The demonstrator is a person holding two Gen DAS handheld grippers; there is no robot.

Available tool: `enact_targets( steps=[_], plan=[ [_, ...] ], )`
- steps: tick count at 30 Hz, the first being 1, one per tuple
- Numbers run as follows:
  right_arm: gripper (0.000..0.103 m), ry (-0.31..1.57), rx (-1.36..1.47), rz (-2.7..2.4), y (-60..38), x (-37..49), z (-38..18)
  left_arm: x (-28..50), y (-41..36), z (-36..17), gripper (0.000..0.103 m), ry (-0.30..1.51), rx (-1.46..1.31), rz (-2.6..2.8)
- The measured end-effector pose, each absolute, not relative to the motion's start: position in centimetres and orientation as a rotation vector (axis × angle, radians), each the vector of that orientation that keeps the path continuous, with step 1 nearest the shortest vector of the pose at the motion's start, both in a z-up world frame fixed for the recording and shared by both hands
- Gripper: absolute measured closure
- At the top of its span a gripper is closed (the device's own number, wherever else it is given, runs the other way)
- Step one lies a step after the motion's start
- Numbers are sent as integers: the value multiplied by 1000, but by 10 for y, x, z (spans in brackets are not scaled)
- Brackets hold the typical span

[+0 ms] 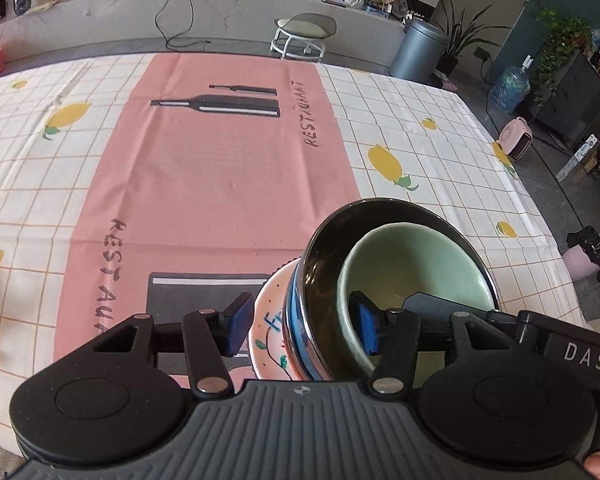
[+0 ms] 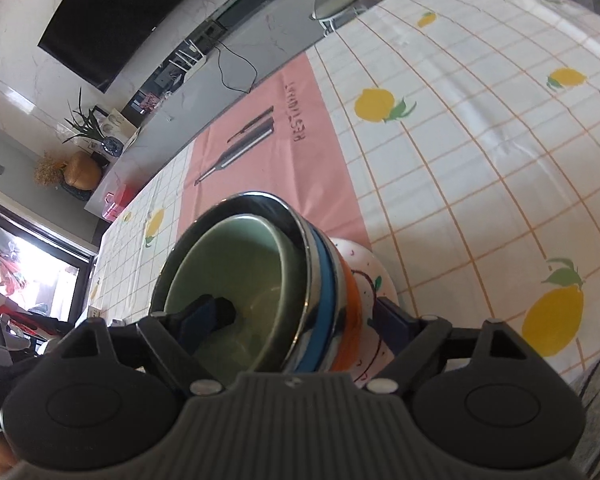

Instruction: Organize plates and bowls

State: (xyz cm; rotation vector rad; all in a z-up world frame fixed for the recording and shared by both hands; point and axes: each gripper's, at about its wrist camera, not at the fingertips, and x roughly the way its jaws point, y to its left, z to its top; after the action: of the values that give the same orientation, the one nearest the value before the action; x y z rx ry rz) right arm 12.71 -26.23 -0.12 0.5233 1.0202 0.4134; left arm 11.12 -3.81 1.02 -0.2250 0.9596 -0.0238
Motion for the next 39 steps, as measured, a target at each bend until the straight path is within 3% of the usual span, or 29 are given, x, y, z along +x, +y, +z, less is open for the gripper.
enact_targets(
  steps=[5,10,20,23,39],
  plan=[
    [12,977,532,441,-265,122,8,94,-38,30,18,835,-213,48],
    [10,882,532,452,-268,111,26,76,-47,52,9,707,-94,51],
    [6,659,344,328,-282,52,74,22,-64,71,9,556,-90,11],
    [6,664,244,243,-284,34,71,10,-66,67,14,557,-111,35],
    [6,791,-12,255,-243,-6,38,-18,-79,38,15,657,-82,119]
  ],
)
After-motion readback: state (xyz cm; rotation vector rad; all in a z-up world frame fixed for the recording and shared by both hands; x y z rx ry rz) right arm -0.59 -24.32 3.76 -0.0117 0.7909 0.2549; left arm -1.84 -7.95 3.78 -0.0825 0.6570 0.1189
